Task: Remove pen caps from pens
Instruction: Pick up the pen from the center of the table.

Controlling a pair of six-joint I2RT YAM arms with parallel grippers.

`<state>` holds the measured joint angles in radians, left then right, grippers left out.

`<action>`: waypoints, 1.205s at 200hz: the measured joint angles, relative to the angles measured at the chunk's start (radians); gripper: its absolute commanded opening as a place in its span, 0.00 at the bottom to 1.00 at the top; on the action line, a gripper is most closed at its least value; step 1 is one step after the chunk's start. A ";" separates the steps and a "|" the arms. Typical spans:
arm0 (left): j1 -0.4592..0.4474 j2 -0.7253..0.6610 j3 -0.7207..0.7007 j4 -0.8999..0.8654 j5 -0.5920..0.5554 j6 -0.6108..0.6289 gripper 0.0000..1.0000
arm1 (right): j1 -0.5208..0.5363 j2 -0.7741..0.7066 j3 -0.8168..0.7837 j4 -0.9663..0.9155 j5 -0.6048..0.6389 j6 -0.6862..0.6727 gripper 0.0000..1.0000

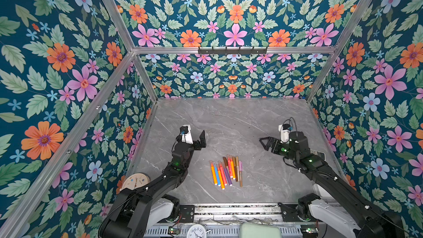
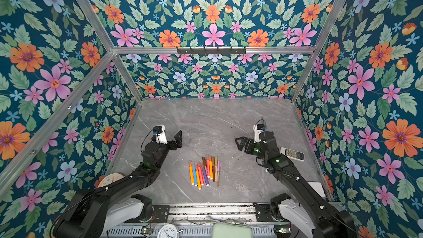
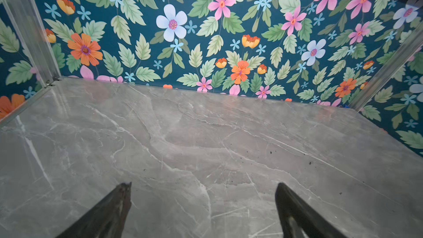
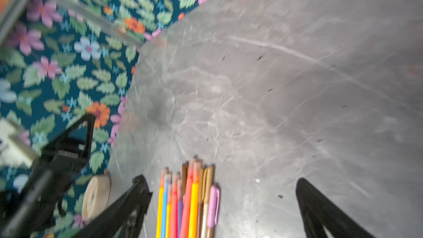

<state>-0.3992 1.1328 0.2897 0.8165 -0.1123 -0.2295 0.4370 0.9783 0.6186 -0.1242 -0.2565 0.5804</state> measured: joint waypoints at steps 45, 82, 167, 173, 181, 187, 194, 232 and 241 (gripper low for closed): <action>0.000 0.031 0.026 0.020 0.109 -0.004 1.00 | 0.139 0.204 0.101 -0.135 0.027 -0.022 0.66; 0.001 0.023 -0.007 0.031 0.030 -0.037 1.00 | 0.303 0.384 0.250 -0.245 0.109 -0.012 0.49; 0.015 0.034 0.063 -0.121 -0.165 -0.195 1.00 | 0.562 0.636 0.470 -0.365 0.245 0.023 0.38; 0.015 0.035 0.071 -0.137 -0.172 -0.208 1.00 | 0.573 0.651 0.479 -0.372 0.252 0.027 0.37; 0.014 0.037 0.079 -0.154 -0.178 -0.212 1.00 | 0.584 0.674 0.491 -0.379 0.249 0.031 0.35; 0.014 0.037 0.082 -0.164 -0.181 -0.213 1.00 | 0.592 0.692 0.499 -0.380 0.252 0.035 0.34; 0.014 0.036 0.084 -0.175 -0.186 -0.215 1.00 | 0.597 0.713 0.505 -0.377 0.250 0.040 0.34; 0.014 0.026 0.085 -0.198 -0.200 -0.216 1.00 | 0.599 0.787 0.544 -0.399 0.252 0.053 0.32; 0.014 0.026 0.085 -0.201 -0.200 -0.216 1.00 | 0.600 0.804 0.556 -0.407 0.252 0.054 0.31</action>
<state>-0.3847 1.1591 0.3744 0.6159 -0.3122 -0.4454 1.0370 1.7821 1.1748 -0.5308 -0.0048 0.6346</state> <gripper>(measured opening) 0.997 0.318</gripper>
